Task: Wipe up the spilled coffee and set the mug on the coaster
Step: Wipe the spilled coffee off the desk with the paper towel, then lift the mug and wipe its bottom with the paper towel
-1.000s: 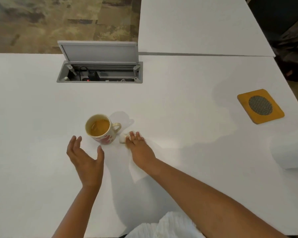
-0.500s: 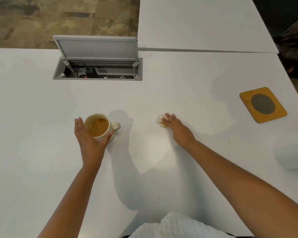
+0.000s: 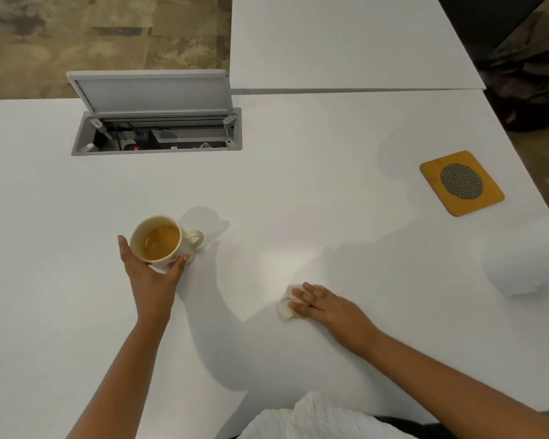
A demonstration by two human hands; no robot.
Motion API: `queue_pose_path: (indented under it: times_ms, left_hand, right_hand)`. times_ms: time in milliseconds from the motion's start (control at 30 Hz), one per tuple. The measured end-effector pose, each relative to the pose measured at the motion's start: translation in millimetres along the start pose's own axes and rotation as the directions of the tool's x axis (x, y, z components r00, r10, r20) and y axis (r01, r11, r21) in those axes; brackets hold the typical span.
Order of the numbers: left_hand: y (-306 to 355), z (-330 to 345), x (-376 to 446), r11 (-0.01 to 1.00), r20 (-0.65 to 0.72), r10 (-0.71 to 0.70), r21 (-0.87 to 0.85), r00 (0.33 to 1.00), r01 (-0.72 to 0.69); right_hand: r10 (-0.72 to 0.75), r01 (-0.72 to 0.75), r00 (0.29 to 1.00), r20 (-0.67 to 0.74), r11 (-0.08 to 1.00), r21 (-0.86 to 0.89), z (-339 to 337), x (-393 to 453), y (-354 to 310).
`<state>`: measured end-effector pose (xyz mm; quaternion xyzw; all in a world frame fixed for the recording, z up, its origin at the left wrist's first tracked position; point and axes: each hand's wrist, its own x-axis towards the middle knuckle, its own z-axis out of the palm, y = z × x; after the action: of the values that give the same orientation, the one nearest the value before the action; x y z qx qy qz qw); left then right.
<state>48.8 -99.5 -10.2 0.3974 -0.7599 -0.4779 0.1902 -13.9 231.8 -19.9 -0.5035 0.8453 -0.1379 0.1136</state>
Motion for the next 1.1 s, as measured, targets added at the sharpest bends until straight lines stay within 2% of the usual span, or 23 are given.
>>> queue_pose_path:
  times_ms: [33,100,200,267,333,400,500,533,600,667,800,867,900,967,1033,1100]
  left_hand:
    - [-4,-1,-3,1.000,0.011,-0.014,-0.013,1.000,0.015]
    - [-16,-1,-13,0.998,0.034,-0.055,-0.013,0.998,0.055]
    - [-36,-2,-32,0.990,0.059,-0.117,0.088,0.991,0.112]
    - [-44,-3,-40,0.981,0.073,-0.116,0.164,0.991,0.102]
    - [-47,-1,-41,0.970,0.101,-0.079,0.238,0.992,0.053]
    - [-48,0,-41,0.957,0.120,-0.052,0.289,0.991,0.015]
    - [-48,-1,-42,0.958,0.107,-0.043,0.286,0.993,0.011]
    - [-48,-2,-42,0.961,0.103,-0.048,0.276,0.993,0.018]
    - [-49,-2,-42,0.964,0.102,-0.050,0.266,0.994,0.021]
    - [-49,-3,-40,0.966,0.099,-0.049,0.257,0.994,0.022]
    - [-42,-5,-36,0.985,0.076,-0.102,0.150,0.992,0.090]
    - [-34,-7,-33,0.991,0.062,-0.121,0.061,0.991,0.117]
    - [-29,-8,-30,0.993,0.057,-0.112,0.030,0.992,0.110]
    - [-17,-11,-22,0.997,0.047,-0.078,-0.016,0.996,0.079]
    - [-4,-12,-12,0.996,0.032,-0.059,-0.071,0.998,0.061]
    - [7,-11,-2,0.992,0.030,-0.050,-0.115,0.998,0.053]
  right_hand:
    - [0.126,-0.124,0.992,-0.015,0.989,0.079,-7,-3,16]
    - [0.394,-0.375,0.916,-0.076,0.908,0.187,-20,-8,50]
    - [0.671,-0.646,0.732,-0.117,0.738,0.195,-37,-15,79]
    - [0.751,-0.747,0.638,-0.167,0.657,0.100,-40,-17,80]
    - [0.769,-0.784,0.614,-0.177,0.620,-0.028,-36,-13,70]
    - [0.817,-0.820,0.560,-0.137,0.570,0.044,-31,-9,57]
    - [0.907,-0.882,0.415,-0.068,0.419,0.213,-29,5,41]
    - [0.915,-0.885,0.403,-0.028,0.397,0.244,-29,10,36]
    - [0.907,-0.876,0.419,0.040,0.393,0.279,-29,19,24]
    - [0.877,-0.859,0.471,0.092,0.433,0.275,-25,30,6]
    - [0.761,-0.769,0.629,0.159,0.579,0.271,-8,65,-43]
    - [0.660,-0.702,0.703,0.264,0.585,0.406,-1,85,-62]
    - [0.607,-0.672,0.725,0.325,0.518,0.529,0,95,-69]
    - [0.539,-0.602,0.737,0.408,0.249,0.759,-2,110,-78]
    - [0.567,-0.507,0.713,0.412,0.012,0.862,-4,121,-80]
    - [0.570,-0.410,0.696,0.436,-0.184,0.894,-9,123,-76]
